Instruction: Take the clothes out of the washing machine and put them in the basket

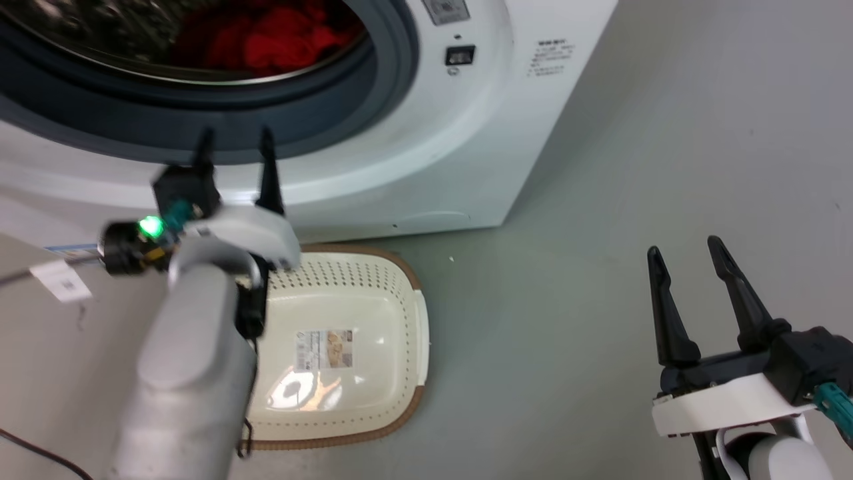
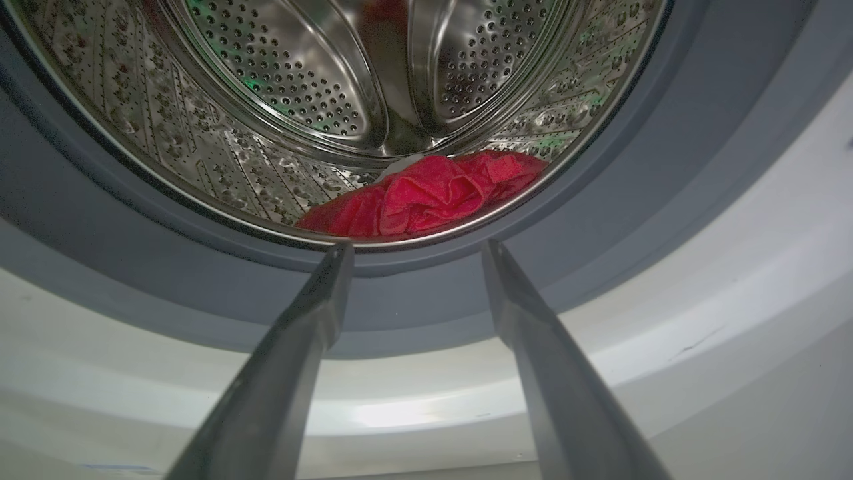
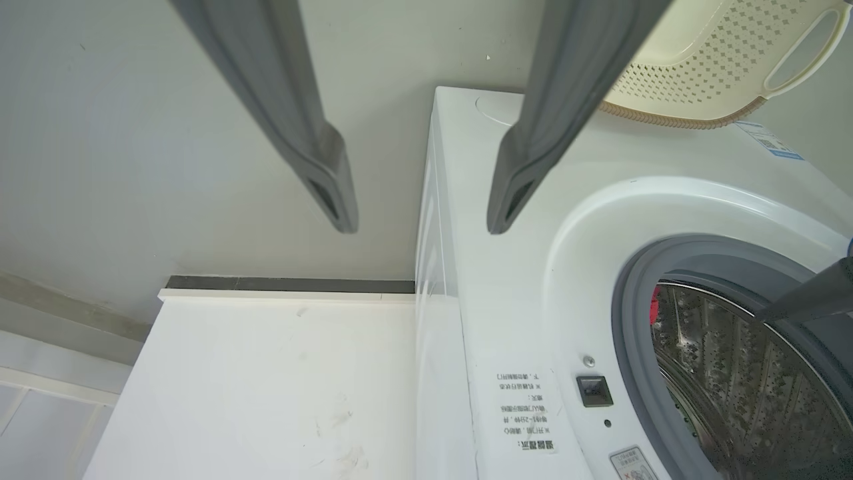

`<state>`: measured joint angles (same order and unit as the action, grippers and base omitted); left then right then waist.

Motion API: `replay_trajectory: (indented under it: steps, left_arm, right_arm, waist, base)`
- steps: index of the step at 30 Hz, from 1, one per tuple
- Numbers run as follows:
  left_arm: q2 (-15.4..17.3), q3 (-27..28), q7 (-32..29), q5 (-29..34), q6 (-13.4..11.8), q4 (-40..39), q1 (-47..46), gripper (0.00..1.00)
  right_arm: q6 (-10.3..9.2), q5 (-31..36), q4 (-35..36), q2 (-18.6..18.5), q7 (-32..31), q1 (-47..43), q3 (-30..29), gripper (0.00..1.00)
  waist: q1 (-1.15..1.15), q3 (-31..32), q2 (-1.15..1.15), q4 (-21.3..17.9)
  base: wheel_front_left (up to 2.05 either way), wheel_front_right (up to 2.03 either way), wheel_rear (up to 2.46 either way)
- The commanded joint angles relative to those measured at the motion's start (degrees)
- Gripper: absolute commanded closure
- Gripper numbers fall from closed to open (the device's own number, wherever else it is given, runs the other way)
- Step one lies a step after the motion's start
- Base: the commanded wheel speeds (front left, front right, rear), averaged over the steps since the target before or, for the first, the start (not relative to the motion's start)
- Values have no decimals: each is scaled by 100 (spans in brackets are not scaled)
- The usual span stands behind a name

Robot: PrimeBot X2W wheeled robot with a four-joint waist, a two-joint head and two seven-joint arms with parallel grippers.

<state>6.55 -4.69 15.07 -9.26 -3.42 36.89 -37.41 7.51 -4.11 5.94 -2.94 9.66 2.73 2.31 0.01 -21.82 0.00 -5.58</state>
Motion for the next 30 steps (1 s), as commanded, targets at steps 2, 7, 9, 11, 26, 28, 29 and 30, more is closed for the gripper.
replay_trajectory:
  steps: [2, 7, 9, 11, 26, 28, 29, 30]
  left_arm:
    - [170, 65, 16, -11, 69, 277, -491, 0]
    - [490, 83, -85, 28, 133, 872, -1381, 0]
    - [632, 91, -188, 44, 175, 1093, -1732, 0]
    - [785, 109, -315, 33, 199, 1315, -2076, 0]
    - [1872, -205, -2322, 273, 637, 2528, -4601, 0]
    - [1955, -268, -2692, 300, 695, 2642, -4822, 0]
    - [1980, -256, -2879, 255, 708, 2706, -4913, 0]
    - [1998, -226, -3106, 215, 717, 2796, -4981, 0]
  right_arm:
    - [-4, -68, -37, 11, 87, 179, 54, 0]
    - [-4, -225, -178, 12, 213, 366, 166, 0]
    - [-4, -285, -247, 12, 259, 414, 228, 0]
    - [-4, -370, -326, 12, 320, 509, 294, 0]
    - [-4, -880, -739, 15, 554, 963, 755, 0]
    - [-4, -938, -689, 14, 553, 996, 797, 0]
    - [-4, -957, -670, 15, 553, 1016, 828, 0]
    - [-4, -975, -652, 15, 553, 1029, 860, 0]
  waist:
    - [-1, -429, 0, -324]
    - [-1, -767, 0, -610]
    - [-1, -892, 0, -741]
    - [-1, -1024, 0, -883]
    - [-1, -2082, 0, -1771]
    - [-1, -2161, 0, -1854]
    - [-1, -2197, 0, -1894]
    - [-1, -2219, 0, -1934]
  base:
    - [0, 0, 0]
    - [0, 0, 0]
    - [0, 0, 0]
    - [0, 0, 0]
    - [0, 0, 0]
    - [0, 0, 0]
    - [0, 0, 0]
    - [0, 0, 0]
